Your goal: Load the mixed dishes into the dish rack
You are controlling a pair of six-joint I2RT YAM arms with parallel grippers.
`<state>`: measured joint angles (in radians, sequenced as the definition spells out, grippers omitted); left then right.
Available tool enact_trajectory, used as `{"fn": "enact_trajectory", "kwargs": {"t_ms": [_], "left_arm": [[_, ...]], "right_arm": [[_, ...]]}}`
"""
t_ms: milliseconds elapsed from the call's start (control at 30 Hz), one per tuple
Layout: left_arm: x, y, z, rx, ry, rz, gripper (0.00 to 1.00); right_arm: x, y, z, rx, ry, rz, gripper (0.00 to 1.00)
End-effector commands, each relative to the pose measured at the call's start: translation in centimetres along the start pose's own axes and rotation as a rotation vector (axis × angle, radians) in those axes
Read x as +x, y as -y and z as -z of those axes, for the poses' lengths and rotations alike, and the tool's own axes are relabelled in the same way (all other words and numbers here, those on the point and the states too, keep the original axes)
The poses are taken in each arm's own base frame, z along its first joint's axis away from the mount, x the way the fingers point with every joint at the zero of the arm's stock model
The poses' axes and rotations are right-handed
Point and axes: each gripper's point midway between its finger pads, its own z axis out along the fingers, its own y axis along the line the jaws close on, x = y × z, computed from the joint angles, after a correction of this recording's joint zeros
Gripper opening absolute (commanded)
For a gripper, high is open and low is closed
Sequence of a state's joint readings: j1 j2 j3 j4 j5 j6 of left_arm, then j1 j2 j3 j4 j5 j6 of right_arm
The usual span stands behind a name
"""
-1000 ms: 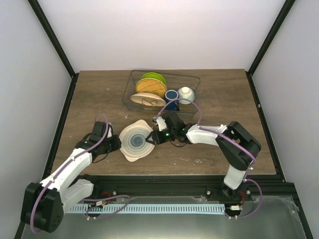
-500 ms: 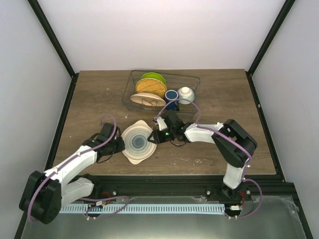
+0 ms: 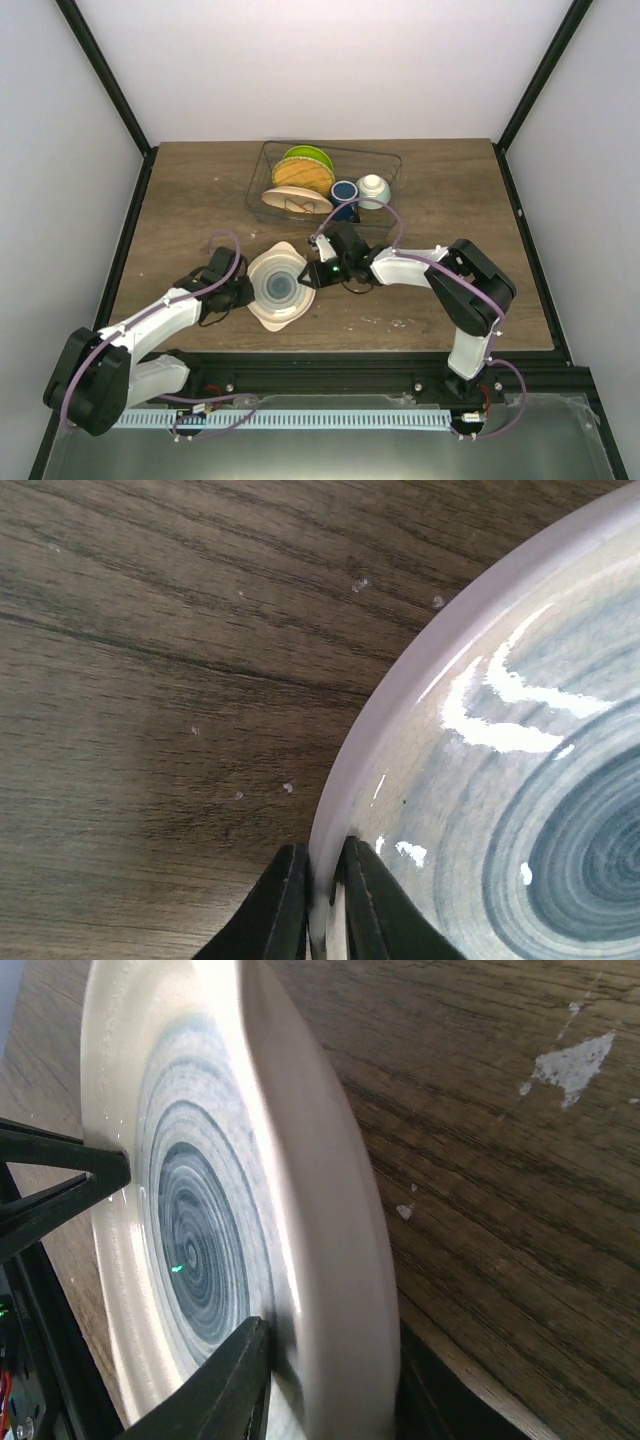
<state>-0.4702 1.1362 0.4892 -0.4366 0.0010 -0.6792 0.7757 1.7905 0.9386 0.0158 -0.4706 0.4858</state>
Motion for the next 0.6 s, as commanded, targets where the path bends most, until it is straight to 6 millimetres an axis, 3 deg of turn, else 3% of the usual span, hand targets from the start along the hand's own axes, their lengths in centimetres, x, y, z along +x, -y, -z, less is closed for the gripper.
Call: {"fn": "enact_trajectory", "kwargs": {"t_ms": [0, 433, 567], "left_arm": [[-3.5, 7.0, 1.7, 0.29, 0.12, -0.021, 0.15], [-3.7, 5.2, 3.2, 0.207, 0.166, -0.065, 0.68], [-3.5, 4.1, 3.1, 0.155, 0.173, -0.075, 0.77]], "right_arm": [[-2.3, -5.9, 0.4, -0.151, 0.052, 0.168, 0.01], [-4.6, -5.0, 3.5, 0.069, 0.06, 0.279, 0.01], [-6.4, -4.6, 5.7, 0.194, 0.091, 0.312, 0.01]]}}
